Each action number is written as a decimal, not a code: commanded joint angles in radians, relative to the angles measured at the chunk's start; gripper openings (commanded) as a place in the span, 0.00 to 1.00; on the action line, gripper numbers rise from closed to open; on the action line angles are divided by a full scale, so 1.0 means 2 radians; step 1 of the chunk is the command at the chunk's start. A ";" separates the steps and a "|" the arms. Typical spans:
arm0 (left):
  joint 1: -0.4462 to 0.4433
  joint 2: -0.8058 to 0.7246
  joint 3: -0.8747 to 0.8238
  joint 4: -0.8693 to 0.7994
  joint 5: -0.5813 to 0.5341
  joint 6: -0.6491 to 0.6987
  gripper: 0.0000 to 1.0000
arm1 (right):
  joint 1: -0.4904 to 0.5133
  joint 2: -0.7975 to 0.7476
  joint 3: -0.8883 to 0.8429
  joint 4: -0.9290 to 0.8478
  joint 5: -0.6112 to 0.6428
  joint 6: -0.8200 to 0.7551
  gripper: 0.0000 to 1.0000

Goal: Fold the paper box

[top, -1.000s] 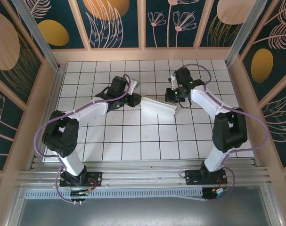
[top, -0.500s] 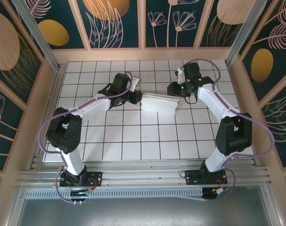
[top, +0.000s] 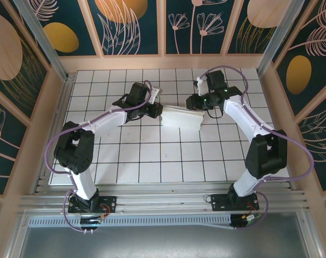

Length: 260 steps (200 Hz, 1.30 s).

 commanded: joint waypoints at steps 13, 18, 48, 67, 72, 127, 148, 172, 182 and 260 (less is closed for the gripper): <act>-0.004 0.016 0.011 -0.029 0.003 0.004 0.08 | 0.011 0.013 0.010 -0.021 0.010 -0.023 0.25; -0.004 0.016 0.012 -0.029 0.003 0.004 0.08 | 0.012 0.014 0.011 -0.022 0.012 -0.024 0.24; -0.004 0.016 0.016 -0.031 0.004 0.004 0.08 | 0.017 0.018 0.006 -0.021 0.028 -0.028 0.27; -0.004 0.017 0.017 -0.033 0.003 0.006 0.08 | 0.020 0.018 0.012 -0.019 0.034 -0.031 0.30; -0.004 0.016 0.017 -0.033 0.003 0.006 0.08 | 0.021 0.018 0.016 -0.020 0.036 -0.033 0.31; -0.004 0.018 0.018 -0.034 0.005 0.006 0.08 | 0.020 0.024 0.068 -0.006 0.060 -0.035 0.31; -0.004 0.016 0.018 -0.034 0.004 0.006 0.08 | 0.020 0.045 0.080 -0.011 0.070 -0.034 0.30; -0.004 0.016 0.018 -0.036 0.003 0.006 0.08 | 0.025 0.059 0.076 -0.011 0.050 -0.030 0.24; -0.004 0.015 0.018 -0.036 0.003 0.006 0.08 | 0.028 0.062 0.070 -0.010 0.047 -0.030 0.21; -0.004 0.017 0.025 -0.035 0.011 -0.002 0.08 | 0.039 0.060 0.027 -0.004 0.042 -0.026 0.08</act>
